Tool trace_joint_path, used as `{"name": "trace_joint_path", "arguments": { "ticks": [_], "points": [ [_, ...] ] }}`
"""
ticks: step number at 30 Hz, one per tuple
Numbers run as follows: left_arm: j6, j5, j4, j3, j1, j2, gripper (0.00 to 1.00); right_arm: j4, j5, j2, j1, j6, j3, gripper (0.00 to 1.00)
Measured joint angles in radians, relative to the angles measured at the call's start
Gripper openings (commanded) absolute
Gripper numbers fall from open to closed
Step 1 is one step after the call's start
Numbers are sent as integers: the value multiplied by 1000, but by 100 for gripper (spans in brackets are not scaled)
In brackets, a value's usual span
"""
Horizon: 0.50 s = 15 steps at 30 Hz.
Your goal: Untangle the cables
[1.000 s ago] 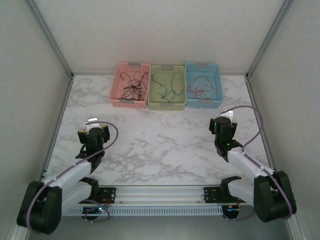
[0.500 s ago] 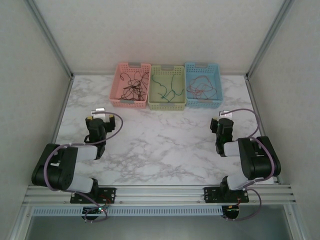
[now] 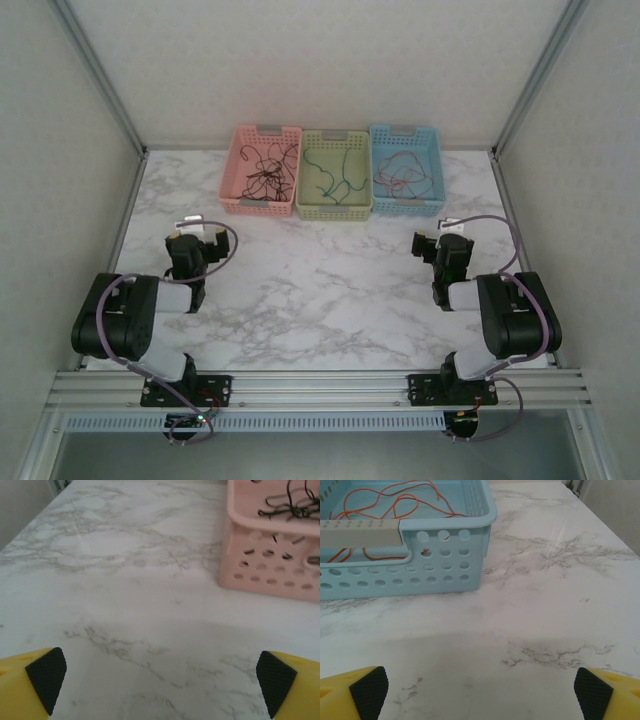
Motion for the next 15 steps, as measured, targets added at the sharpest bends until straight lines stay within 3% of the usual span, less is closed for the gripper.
{"name": "trace_joint_path", "arguments": {
  "ticks": [15],
  "points": [
    [-23,26,-27,27,16,0,100,-3,-66,0,-18,-4,12,99]
  ]
}}
